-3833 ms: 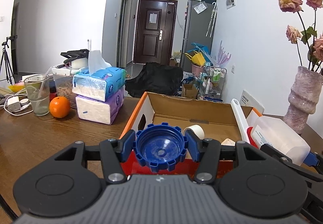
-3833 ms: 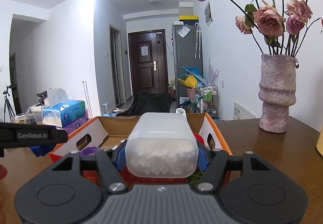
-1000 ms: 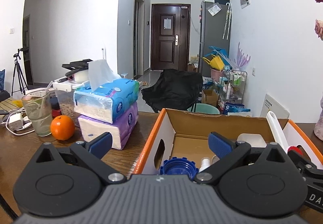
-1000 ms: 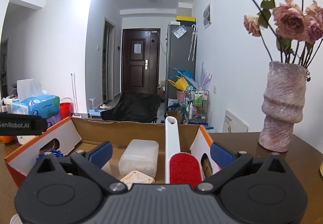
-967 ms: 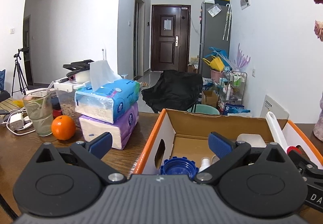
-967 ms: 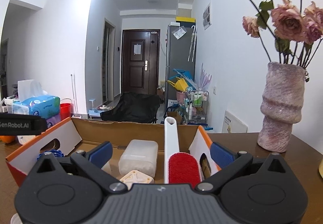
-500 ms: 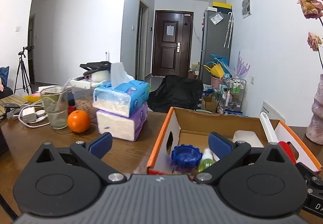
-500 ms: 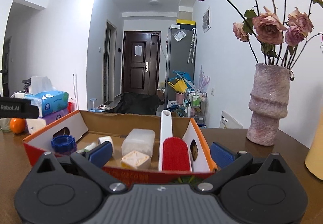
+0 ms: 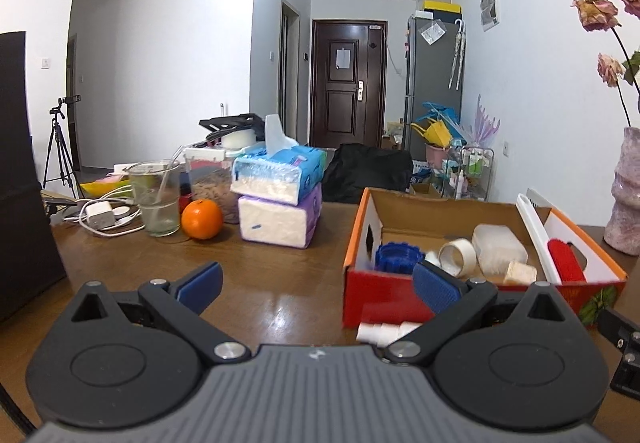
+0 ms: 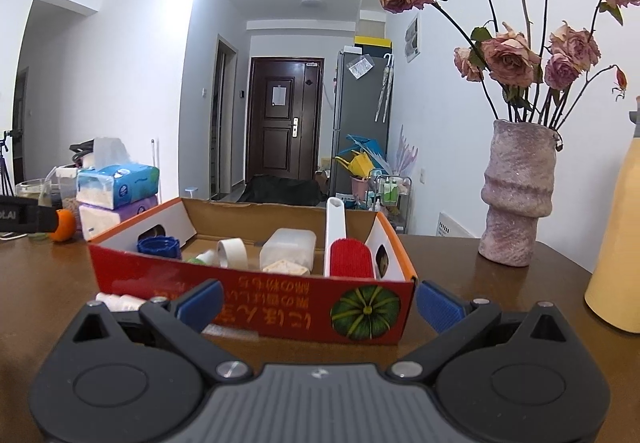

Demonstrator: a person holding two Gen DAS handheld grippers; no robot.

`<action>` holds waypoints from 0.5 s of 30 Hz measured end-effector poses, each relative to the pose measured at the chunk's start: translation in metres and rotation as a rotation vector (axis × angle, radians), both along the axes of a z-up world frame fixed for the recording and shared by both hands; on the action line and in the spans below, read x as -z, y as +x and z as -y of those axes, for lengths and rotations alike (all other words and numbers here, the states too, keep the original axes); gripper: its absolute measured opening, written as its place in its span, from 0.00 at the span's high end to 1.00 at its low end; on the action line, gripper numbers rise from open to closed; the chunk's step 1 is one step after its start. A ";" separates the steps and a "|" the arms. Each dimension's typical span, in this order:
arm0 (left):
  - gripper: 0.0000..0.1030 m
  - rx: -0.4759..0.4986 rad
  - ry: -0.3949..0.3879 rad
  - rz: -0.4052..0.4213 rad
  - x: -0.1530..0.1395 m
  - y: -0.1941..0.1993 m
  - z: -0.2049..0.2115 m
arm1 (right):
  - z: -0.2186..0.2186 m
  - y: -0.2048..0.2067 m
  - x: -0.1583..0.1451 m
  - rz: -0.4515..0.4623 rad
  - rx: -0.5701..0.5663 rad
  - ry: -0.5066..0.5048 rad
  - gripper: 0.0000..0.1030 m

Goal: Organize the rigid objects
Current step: 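Withdraw both tools from the box toward the white spray bottle and cap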

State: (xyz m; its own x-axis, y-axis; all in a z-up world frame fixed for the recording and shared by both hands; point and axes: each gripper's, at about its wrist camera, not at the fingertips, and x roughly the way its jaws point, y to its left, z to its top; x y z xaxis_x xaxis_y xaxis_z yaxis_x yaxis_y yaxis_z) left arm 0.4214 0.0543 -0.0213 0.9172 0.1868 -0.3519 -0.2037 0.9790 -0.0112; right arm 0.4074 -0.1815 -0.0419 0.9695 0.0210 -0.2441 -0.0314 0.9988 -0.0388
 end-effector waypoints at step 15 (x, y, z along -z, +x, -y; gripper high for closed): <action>0.00 0.025 -0.010 -0.046 0.010 -0.058 -0.031 | -0.018 -0.043 0.012 -0.035 0.025 -0.026 0.00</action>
State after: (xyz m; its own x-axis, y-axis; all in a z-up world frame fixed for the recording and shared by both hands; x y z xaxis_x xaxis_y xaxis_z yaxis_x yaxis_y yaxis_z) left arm 0.3637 0.0854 -0.0308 0.9043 0.1606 -0.3955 -0.1801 0.9836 -0.0124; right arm 0.3642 -0.1636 -0.0543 0.9606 -0.0102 -0.2776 -0.0079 0.9979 -0.0639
